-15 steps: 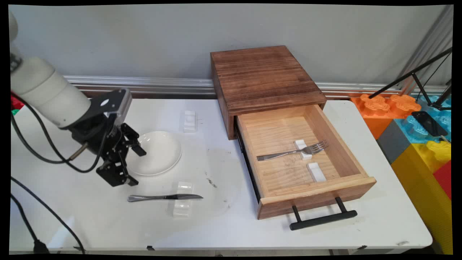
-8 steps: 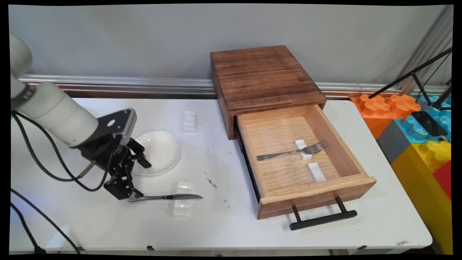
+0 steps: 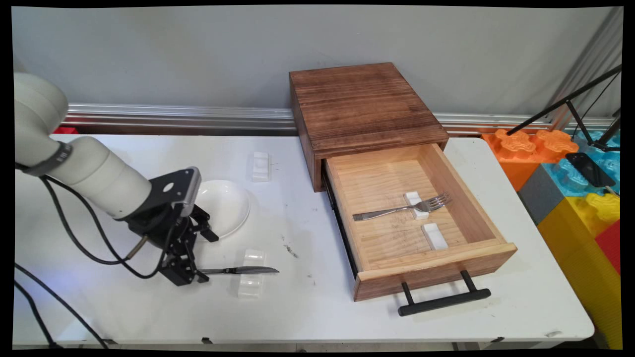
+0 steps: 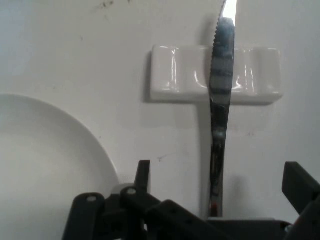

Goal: Pick up the knife from the right of the white plate

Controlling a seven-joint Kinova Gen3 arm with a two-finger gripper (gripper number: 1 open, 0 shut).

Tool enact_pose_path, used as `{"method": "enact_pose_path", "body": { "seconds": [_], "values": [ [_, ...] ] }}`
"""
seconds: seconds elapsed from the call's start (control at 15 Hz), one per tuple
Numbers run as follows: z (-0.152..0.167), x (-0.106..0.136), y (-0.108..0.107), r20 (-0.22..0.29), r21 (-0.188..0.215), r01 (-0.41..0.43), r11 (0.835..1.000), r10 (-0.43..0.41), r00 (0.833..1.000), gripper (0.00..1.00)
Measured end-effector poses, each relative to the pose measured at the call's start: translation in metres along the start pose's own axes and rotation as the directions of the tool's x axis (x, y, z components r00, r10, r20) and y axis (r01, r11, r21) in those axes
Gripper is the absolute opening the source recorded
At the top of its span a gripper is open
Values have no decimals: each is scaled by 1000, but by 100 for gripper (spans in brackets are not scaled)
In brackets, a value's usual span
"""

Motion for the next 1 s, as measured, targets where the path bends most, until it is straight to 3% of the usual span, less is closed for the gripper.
{"method": "enact_pose_path", "body": {
  "seconds": [1.0],
  "values": [
    [31,8,2,16,1,29,1000,-29,999,100]
  ]
}}
